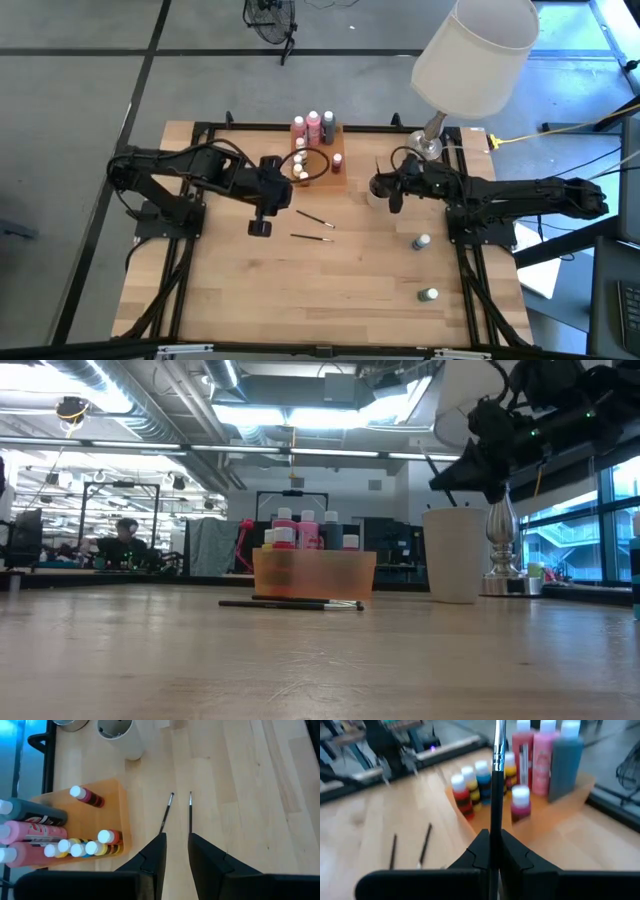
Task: Pick & Place Paint Supplies
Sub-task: Put the black paint brush into the light brown cup
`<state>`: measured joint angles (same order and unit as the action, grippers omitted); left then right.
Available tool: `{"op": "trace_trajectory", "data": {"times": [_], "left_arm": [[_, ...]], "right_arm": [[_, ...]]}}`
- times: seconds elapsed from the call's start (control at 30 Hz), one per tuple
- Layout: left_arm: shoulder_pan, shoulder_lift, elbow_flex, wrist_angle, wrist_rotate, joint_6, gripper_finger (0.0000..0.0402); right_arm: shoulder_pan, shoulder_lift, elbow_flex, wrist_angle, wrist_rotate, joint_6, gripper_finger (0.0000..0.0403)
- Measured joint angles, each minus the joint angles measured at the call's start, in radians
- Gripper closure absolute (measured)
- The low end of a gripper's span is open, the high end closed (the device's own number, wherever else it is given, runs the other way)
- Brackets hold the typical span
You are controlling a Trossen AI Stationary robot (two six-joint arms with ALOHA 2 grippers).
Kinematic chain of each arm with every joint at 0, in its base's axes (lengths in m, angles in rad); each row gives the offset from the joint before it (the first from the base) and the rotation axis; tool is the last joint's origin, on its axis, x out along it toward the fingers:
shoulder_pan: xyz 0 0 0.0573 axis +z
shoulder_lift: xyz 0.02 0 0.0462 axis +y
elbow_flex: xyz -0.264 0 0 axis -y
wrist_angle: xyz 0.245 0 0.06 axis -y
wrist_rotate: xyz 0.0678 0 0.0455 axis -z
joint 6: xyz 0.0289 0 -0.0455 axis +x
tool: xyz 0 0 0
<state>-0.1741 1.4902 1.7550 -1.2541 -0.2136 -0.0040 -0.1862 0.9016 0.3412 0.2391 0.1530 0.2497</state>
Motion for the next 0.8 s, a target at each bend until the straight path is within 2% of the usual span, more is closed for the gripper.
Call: {"op": "trace_trajectory", "data": {"times": [0.8], "left_arm": [[0.013,0.000,0.000,0.000,0.008,0.000,0.0327]], "right_arm": [[-0.009,0.000,-0.001,-0.077,-0.054,-0.013,0.0371]]}}
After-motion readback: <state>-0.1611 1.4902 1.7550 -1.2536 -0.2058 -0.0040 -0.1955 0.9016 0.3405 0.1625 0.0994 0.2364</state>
